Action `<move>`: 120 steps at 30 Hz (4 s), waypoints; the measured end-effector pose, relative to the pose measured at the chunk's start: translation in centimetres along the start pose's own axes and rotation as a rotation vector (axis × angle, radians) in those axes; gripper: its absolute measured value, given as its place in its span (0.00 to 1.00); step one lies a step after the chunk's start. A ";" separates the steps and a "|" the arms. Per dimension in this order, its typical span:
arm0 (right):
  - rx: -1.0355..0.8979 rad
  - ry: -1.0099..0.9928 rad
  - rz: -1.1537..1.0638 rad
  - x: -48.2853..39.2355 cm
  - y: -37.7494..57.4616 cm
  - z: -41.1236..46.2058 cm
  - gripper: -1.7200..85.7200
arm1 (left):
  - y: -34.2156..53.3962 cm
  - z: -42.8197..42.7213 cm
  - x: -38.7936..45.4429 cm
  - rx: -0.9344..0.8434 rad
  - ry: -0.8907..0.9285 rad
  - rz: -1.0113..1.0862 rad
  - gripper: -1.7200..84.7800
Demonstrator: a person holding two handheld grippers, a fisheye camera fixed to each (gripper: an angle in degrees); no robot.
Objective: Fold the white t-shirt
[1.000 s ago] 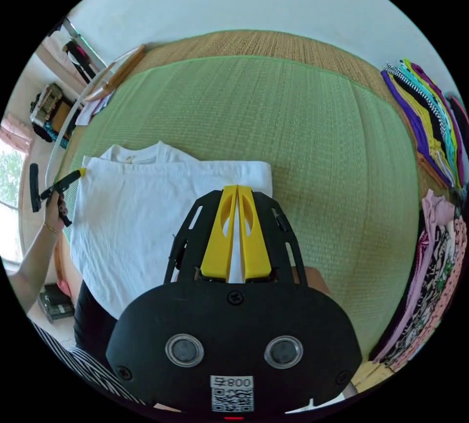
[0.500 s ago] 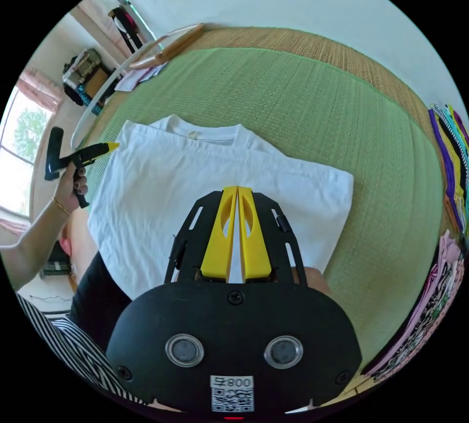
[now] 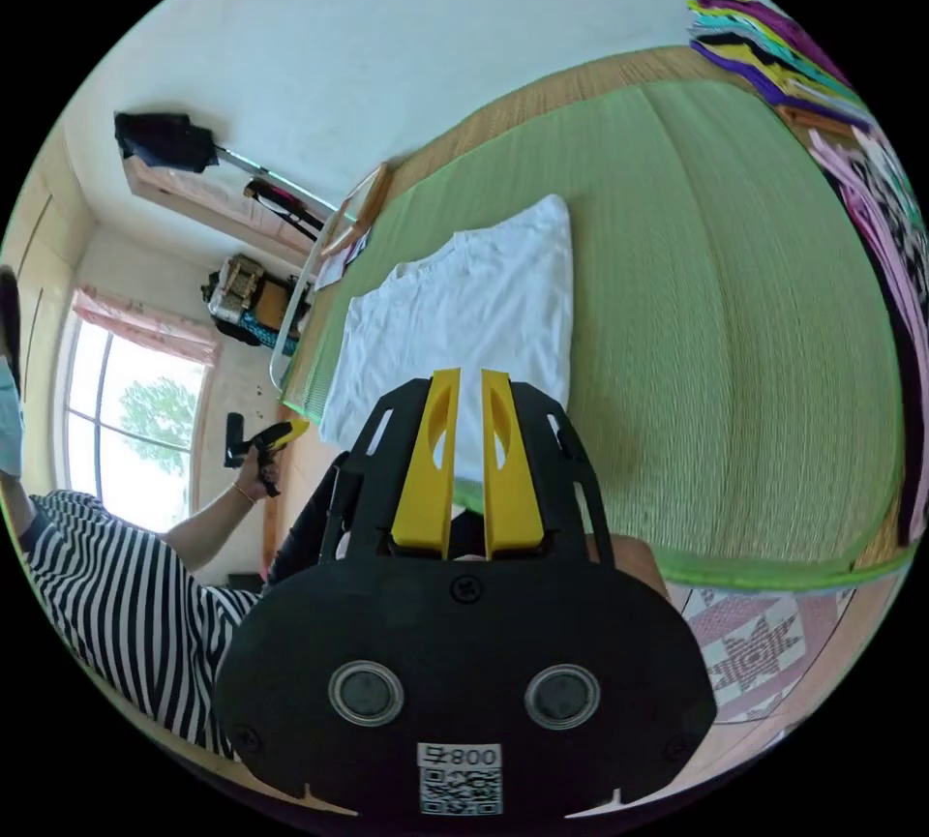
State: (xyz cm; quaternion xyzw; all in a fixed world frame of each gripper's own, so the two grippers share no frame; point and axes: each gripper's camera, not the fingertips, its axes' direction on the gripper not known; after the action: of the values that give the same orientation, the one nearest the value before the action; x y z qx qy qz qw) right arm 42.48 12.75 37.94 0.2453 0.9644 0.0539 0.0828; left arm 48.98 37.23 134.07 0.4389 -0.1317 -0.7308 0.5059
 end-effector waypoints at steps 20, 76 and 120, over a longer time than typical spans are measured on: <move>-0.054 -0.054 0.146 12.4 12.5 -1.0 0.12 | 0.5 3.2 -5.5 -0.101 0.076 -0.019 0.04; -0.181 -0.354 0.168 20.5 24.3 5.5 0.03 | 2.4 31.2 17.0 -0.312 0.085 0.525 0.02; -0.029 -0.401 0.274 23.0 18.8 5.4 0.05 | 9.8 55.2 40.5 -0.324 -0.093 0.860 0.03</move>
State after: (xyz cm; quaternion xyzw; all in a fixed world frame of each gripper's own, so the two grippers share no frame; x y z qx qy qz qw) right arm 32.28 40.64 32.27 0.3786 0.8854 0.0288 0.2683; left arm 8.15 -15.76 151.74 0.2265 -0.2082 -0.4847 0.8188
